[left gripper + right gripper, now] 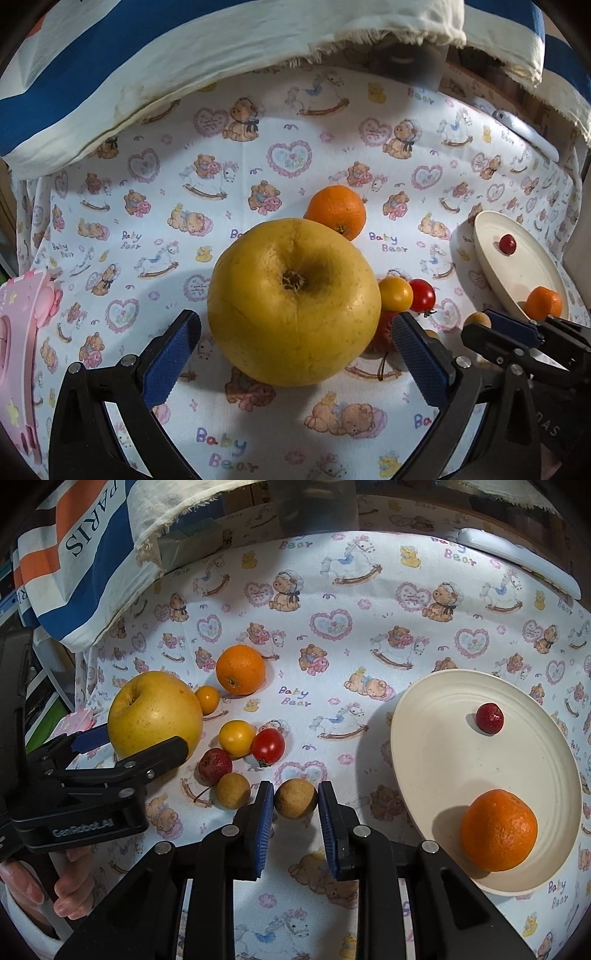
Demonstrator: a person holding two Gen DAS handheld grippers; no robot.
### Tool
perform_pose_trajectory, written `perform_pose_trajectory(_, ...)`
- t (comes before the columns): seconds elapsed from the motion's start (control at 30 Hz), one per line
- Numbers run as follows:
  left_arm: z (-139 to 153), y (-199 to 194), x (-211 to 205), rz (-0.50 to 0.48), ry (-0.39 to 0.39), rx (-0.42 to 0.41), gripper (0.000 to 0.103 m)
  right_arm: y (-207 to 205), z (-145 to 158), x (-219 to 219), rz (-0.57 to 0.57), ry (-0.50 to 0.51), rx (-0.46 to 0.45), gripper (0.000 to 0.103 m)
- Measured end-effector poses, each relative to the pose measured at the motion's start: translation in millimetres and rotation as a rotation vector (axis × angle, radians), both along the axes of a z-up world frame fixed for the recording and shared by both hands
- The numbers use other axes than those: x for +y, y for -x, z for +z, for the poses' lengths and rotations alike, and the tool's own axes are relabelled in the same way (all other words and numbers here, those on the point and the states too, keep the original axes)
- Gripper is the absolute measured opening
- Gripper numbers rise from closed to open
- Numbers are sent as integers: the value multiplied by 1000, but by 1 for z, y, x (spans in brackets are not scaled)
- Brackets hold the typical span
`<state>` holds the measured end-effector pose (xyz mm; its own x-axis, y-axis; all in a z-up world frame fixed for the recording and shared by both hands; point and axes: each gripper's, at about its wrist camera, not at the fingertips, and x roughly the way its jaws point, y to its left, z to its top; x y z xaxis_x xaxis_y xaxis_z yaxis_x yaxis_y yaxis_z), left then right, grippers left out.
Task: Organize fruits
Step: 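Grasp the large yellow pear with the left tool while the right tool holds the kiwi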
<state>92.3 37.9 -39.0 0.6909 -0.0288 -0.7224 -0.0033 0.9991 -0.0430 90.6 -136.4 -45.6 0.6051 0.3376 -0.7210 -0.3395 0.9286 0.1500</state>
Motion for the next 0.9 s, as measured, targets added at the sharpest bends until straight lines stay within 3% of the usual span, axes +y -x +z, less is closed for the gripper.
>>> perform_pose_trajectory(0.33, -7, -9, -4, -15, -27, -6, 102, -1, 0, 0, -2, 3, -3, 26)
perform_pose_trajectory(0.6, -6, -8, -2, 4, -31, -17, 90, 0, 0, 0, 1, -4, -4, 26)
perform_pose_trajectory(0.9, -5, -3, 2, 6, -17, -24, 90, 0, 3, -2, -10, -5, -8, 26)
